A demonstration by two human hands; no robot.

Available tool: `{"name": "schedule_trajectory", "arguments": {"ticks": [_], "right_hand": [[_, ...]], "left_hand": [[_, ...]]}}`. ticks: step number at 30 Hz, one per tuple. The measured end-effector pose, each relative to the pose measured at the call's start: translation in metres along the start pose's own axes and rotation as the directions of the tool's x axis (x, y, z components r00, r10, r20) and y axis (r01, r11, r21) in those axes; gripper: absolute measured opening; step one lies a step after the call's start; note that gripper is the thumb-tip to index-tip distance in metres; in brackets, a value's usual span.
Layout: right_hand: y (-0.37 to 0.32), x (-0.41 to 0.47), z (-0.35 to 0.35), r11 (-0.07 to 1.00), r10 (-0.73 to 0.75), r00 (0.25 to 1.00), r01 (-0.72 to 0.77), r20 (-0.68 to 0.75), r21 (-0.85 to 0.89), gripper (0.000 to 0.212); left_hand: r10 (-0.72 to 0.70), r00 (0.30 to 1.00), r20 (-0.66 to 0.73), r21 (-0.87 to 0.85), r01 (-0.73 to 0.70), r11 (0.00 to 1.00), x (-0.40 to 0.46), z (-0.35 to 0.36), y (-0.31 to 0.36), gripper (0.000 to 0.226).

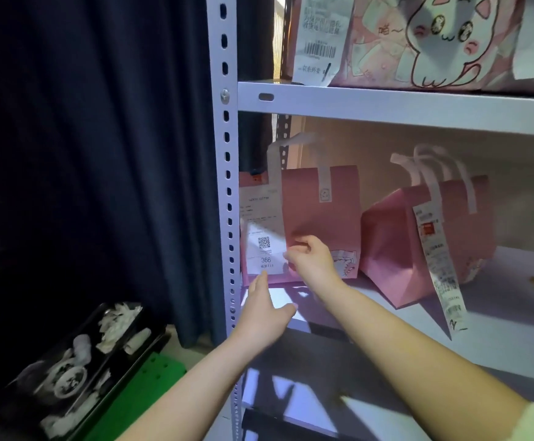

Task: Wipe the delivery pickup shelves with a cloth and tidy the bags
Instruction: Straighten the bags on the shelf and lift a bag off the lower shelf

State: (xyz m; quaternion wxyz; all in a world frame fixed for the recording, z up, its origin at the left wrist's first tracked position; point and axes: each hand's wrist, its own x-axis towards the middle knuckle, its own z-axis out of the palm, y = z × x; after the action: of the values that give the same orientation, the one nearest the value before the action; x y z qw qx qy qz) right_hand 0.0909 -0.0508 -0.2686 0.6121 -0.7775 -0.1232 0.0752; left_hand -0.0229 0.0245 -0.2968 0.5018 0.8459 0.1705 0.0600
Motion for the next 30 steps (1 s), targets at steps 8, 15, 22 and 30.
{"name": "schedule_trajectory", "arguments": {"ticks": [8,15,22,30], "right_hand": [[-0.007,-0.005,0.001,0.999,0.028,0.998,-0.027,0.059,-0.027,0.020],[0.005,-0.016,-0.021,0.999,-0.012,0.987,0.007,0.163,0.032,0.021],[0.009,-0.021,-0.017,0.999,0.000,0.984,-0.008,0.176,0.045,0.021],[0.008,-0.028,-0.016,0.994,0.036,0.984,-0.054,0.174,0.098,0.024]], "left_hand": [[-0.012,1.000,-0.018,-0.107,0.010,0.994,0.004,-0.010,-0.011,0.092],[0.063,0.987,-0.145,-0.234,-0.096,0.967,0.005,-0.014,-0.024,0.065],[0.091,0.976,-0.197,-0.200,-0.131,0.971,-0.001,-0.010,-0.024,0.038],[0.065,0.973,-0.223,-0.265,-0.124,0.956,-0.010,-0.014,-0.012,0.026]]}}
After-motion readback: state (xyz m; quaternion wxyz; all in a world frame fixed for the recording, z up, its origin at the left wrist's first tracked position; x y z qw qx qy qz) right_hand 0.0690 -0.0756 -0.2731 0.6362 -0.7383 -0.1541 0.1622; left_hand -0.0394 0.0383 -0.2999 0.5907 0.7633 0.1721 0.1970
